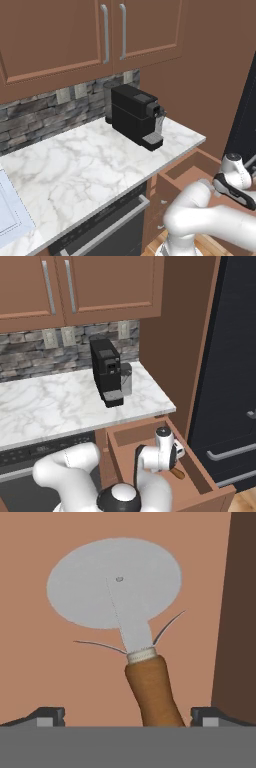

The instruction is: Take the pizza cutter from the drawer on the left and place it on the dining counter for cutting.

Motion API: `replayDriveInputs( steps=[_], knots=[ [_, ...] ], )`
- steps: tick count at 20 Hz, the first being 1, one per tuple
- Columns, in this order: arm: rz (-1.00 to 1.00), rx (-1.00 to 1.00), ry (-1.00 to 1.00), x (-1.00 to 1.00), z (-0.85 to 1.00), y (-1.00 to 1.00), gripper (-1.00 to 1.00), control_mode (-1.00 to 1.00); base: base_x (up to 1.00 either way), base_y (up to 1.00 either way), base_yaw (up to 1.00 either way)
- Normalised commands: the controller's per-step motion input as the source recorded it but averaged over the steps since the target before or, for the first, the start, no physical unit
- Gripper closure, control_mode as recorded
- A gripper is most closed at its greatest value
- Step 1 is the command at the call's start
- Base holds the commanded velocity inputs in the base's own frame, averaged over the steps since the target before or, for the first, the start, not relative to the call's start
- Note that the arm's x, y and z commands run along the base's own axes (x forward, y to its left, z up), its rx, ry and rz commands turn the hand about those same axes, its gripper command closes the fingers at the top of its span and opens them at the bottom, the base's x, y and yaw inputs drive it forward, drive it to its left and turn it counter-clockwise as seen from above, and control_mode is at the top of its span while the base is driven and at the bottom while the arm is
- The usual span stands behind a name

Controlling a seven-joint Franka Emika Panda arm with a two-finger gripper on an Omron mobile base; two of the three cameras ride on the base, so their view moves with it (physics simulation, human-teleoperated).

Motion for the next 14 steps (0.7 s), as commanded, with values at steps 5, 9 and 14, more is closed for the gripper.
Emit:
replayDriveInputs(
  steps=[5, 9, 14],
  knots=[
    [0.00, 0.00, 0.00, 0.20, -0.05, -0.02, -1.00, -1.00, 0.00, 0.00, 0.00],
    [0.00, 0.00, 0.00, 0.09, -0.01, -0.06, -1.00, -1.00, 0.00, 0.00, 0.00],
    [0.00, 0.00, 0.00, 0.00, -0.02, -0.01, -1.00, -1.00, 0.00, 0.00, 0.00]
  ],
)
